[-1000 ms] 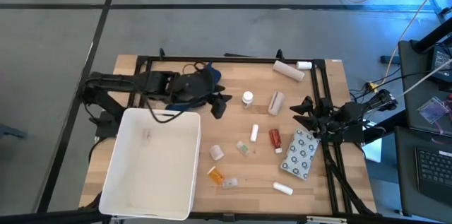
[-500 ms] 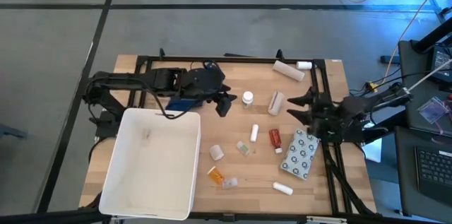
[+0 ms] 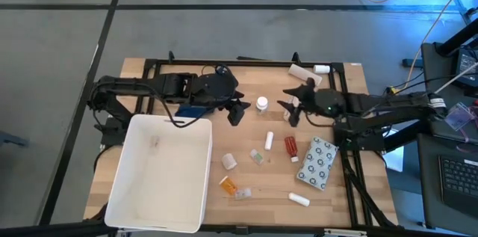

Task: Pick & place medical supplies in basket/bin
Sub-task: Put the white and green medicine bottle into the white bin

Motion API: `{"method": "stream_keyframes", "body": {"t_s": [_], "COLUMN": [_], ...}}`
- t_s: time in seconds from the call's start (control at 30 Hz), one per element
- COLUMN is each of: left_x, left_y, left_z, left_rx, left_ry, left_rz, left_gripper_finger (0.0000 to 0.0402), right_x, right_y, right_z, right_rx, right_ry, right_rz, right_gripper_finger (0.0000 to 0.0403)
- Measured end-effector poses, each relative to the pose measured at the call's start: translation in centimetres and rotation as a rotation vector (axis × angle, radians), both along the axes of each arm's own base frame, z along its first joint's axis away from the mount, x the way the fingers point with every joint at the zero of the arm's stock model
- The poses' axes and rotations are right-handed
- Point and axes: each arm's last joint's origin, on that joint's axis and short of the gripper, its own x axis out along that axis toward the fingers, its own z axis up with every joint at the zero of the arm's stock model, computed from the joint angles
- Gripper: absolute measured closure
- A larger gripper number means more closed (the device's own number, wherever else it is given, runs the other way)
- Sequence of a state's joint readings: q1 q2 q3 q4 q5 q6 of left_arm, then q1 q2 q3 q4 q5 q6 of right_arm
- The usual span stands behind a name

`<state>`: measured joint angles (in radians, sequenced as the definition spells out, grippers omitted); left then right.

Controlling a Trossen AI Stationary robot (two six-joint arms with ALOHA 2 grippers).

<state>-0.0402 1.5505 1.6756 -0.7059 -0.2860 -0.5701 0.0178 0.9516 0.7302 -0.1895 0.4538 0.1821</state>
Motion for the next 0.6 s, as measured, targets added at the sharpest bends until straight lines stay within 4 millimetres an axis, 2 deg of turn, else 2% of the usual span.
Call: {"method": "stream_keyframes", "body": {"t_s": [0.27,0.47,0.6], "left_x": [0.0,0.0,0.0], "left_y": [-1.0,-1.3,-1.3], "left_z": [0.0,0.0,0.0], "left_rx": [-0.001,-0.001,0.000], "left_ry": [0.000,0.001,0.001], "left_rz": [-0.032,-0.039,-0.038], "left_gripper_finger": [0.0192,0.0192,0.0192], "right_x": [2.7,3.5,3.8], "right_y": [-1.0,-2.2,-2.3], "right_z": [-0.7,-1.8,-2.3], "right_rx": [0.034,0.046,0.045], "right_ry": [0.051,0.099,0.121], "right_rz": [-0.043,-0.058,-0.060], "right_gripper_finger": [0.0170,0.0108,0.0077]}}
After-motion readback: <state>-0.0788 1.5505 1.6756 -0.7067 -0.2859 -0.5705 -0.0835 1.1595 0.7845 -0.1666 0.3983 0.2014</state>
